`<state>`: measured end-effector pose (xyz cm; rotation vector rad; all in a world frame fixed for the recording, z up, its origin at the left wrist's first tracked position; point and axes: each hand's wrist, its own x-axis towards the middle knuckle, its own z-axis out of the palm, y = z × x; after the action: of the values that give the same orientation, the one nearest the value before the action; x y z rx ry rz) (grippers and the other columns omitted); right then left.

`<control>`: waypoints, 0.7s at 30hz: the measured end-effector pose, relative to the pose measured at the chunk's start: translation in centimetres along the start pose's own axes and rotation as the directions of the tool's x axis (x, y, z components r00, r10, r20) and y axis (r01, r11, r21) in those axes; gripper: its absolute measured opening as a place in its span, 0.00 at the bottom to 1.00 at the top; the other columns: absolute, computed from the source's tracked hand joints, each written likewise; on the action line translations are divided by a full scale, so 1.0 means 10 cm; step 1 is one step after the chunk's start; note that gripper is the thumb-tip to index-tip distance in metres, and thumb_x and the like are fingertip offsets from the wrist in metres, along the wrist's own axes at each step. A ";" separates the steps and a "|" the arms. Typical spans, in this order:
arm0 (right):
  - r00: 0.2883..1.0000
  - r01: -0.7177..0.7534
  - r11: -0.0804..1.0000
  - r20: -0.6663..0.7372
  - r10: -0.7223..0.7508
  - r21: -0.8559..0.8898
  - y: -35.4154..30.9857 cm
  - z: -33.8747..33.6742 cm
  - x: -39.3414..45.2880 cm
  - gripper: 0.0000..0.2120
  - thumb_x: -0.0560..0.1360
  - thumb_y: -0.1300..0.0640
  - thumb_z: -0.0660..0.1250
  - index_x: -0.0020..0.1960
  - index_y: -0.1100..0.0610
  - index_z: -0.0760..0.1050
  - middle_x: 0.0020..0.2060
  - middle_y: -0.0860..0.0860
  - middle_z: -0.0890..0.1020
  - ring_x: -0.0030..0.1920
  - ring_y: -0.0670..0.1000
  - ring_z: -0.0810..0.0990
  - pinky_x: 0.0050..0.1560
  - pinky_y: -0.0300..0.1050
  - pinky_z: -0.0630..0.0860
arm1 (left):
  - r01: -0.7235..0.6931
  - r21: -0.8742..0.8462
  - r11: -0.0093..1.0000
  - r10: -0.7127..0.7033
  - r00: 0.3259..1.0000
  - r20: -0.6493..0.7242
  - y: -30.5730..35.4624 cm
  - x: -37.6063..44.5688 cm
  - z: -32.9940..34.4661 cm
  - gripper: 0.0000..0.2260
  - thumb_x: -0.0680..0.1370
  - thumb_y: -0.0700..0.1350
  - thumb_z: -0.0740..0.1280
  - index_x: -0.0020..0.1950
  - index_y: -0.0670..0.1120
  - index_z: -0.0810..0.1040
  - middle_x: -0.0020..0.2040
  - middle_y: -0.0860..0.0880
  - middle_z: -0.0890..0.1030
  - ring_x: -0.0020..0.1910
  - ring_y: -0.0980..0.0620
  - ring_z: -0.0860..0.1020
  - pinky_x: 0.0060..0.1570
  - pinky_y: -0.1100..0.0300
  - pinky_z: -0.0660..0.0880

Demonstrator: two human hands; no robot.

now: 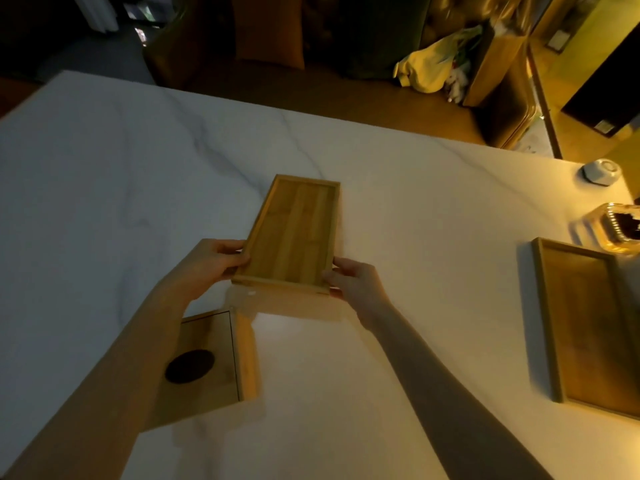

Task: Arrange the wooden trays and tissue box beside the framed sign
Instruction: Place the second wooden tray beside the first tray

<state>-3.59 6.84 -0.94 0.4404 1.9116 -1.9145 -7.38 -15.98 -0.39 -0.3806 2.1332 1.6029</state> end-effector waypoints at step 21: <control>0.945 0.212 0.955 -0.206 -0.255 -0.210 0.11 -1.44 -1.06 0.17 0.75 0.62 0.63 0.64 0.59 0.71 0.44 0.43 0.79 0.47 0.44 0.79 0.50 0.37 0.77 | -0.304 0.051 0.951 0.298 0.950 0.091 0.54 -0.65 1.57 0.16 0.75 0.39 0.63 0.63 0.41 0.71 0.57 0.43 0.78 0.56 0.43 0.77 0.60 0.45 0.73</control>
<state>5.37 21.83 3.00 0.4096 2.3650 -1.8706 -1.40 0.35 3.79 0.0362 2.2558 1.6714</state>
